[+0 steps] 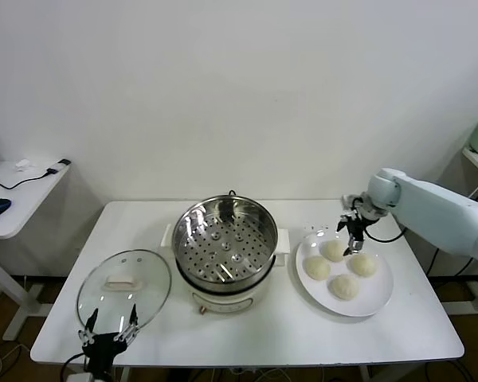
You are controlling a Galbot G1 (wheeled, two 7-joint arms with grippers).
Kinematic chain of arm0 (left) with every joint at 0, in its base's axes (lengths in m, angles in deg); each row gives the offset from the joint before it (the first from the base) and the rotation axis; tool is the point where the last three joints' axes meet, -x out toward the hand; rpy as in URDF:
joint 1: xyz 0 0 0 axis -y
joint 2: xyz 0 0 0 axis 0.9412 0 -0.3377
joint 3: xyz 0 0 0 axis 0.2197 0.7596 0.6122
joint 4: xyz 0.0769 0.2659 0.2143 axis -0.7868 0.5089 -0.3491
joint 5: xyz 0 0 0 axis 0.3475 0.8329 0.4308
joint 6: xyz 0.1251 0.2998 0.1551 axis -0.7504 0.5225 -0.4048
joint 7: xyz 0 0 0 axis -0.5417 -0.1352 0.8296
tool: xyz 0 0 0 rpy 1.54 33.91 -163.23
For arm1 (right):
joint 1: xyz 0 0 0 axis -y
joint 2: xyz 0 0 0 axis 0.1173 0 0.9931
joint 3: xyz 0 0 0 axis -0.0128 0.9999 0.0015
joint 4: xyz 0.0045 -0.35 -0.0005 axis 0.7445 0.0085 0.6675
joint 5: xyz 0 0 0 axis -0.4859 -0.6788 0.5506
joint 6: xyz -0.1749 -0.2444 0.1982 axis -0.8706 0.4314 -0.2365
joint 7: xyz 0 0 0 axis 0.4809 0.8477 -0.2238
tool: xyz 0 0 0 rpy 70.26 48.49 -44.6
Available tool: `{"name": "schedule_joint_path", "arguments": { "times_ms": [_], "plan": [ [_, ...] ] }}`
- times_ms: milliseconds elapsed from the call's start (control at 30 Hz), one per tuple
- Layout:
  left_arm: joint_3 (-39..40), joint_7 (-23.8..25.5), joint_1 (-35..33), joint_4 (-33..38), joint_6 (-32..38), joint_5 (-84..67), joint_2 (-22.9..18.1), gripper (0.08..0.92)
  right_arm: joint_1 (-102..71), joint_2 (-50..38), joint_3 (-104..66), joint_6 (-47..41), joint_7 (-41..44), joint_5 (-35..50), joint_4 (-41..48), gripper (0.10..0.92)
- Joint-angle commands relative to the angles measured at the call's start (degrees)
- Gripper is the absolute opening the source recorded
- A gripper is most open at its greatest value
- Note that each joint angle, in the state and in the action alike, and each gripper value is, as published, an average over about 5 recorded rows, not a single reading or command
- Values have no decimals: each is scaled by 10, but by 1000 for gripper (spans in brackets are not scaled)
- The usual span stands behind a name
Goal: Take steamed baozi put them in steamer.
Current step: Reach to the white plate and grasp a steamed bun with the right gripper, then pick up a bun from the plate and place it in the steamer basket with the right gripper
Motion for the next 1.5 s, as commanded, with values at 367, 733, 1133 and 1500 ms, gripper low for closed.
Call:
{"name": "schedule_joint_path", "arguments": {
  "times_ms": [367, 733, 1133, 1500],
  "plan": [
    [4, 0, 2, -1, -5, 4, -3, 823, -48, 45, -45, -14, -13, -26, 75, 800],
    [3, -1, -6, 6, -9, 4, -5, 823, -28, 37, -39, -9, 9, -19, 56, 600],
    [8, -2, -15, 8, 0, 13, -4, 823, 289, 14, 146, 57, 48, 115, -119, 560],
    [19, -2, -9, 8, 2, 16, 3, 823, 441, 172, 174, 202, 57, 147, -299, 560]
  ]
}}
